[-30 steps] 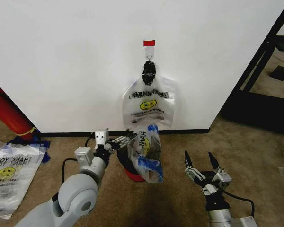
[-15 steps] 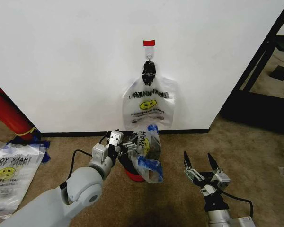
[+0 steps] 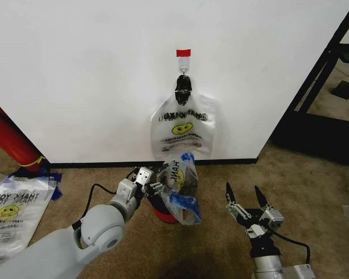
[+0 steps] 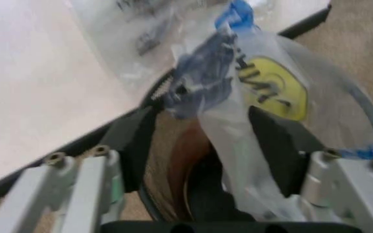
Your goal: Pick up the garbage bag from the wall and place it over the trash bin.
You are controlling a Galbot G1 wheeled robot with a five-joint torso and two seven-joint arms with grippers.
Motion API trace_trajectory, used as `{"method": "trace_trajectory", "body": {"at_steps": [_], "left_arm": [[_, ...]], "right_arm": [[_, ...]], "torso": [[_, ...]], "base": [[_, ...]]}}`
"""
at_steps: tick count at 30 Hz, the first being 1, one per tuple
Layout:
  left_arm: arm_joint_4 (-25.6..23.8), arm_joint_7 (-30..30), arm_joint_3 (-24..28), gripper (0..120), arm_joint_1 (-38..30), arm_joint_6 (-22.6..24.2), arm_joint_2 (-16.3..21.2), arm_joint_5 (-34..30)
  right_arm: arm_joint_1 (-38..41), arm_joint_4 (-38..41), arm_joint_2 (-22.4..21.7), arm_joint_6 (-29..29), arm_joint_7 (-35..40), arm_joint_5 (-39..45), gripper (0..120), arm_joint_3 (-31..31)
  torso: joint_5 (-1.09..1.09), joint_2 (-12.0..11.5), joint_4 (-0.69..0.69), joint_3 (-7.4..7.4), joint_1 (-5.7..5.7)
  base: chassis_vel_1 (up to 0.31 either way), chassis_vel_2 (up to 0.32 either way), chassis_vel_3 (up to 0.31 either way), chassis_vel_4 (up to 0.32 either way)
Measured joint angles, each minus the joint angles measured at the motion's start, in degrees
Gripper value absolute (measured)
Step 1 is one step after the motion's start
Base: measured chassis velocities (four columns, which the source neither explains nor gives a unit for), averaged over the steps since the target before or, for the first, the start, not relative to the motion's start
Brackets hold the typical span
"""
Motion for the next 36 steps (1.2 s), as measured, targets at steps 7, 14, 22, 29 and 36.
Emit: {"method": "trace_trajectory", "body": {"at_steps": [7, 14, 22, 29, 36], "left_arm": [[-0.17, -1.80, 1.82, 29, -1.61, 0.83, -0.37, -2.46], [-0.39, -2.53, 1.48, 4, -1.18, 0.78, -0.58, -3.48], [-0.93, -2.90, 0.53, 0, 0.21, 0.58, -1.11, -3.61], [-1.18, -3.12, -0.38, 0, 0.77, 0.31, -1.03, -3.77], [-1.84, -3.26, -1.00, 0, 1.38, 0.22, -0.75, -3.83]], "right_arm": [[0.40, -0.31, 0.05, -0.22, 0.42, -0.12, 100, 0.11], [2.00, -0.38, -1.97, -3.29, 3.51, -1.47, 100, 0.23], [6.65, 1.12, -8.10, -12.93, 9.95, -1.78, 100, -1.06], [18.35, -0.13, -18.01, -25.72, 13.27, 3.13, 100, -4.44], [33.46, -5.21, -24.80, -38.94, 18.53, 8.60, 100, -14.69]], "torso": [[0.01, 0.00, 0.00, 0.00, 0.00], [0.01, 0.00, 0.00, 0.00, 0.00], [0.01, 0.00, -0.01, 0.00, 0.00], [0.02, 0.00, 0.01, 0.00, 0.01], [0.00, 0.00, 0.01, 0.00, 0.01]], "base": [[0.000, 0.000, 0.000, 0.000], [0.000, 0.000, 0.000, 0.000], [0.000, 0.000, 0.000, 0.000], [0.000, 0.000, 0.000, 0.000], [0.000, 0.000, 0.000, 0.000]]}}
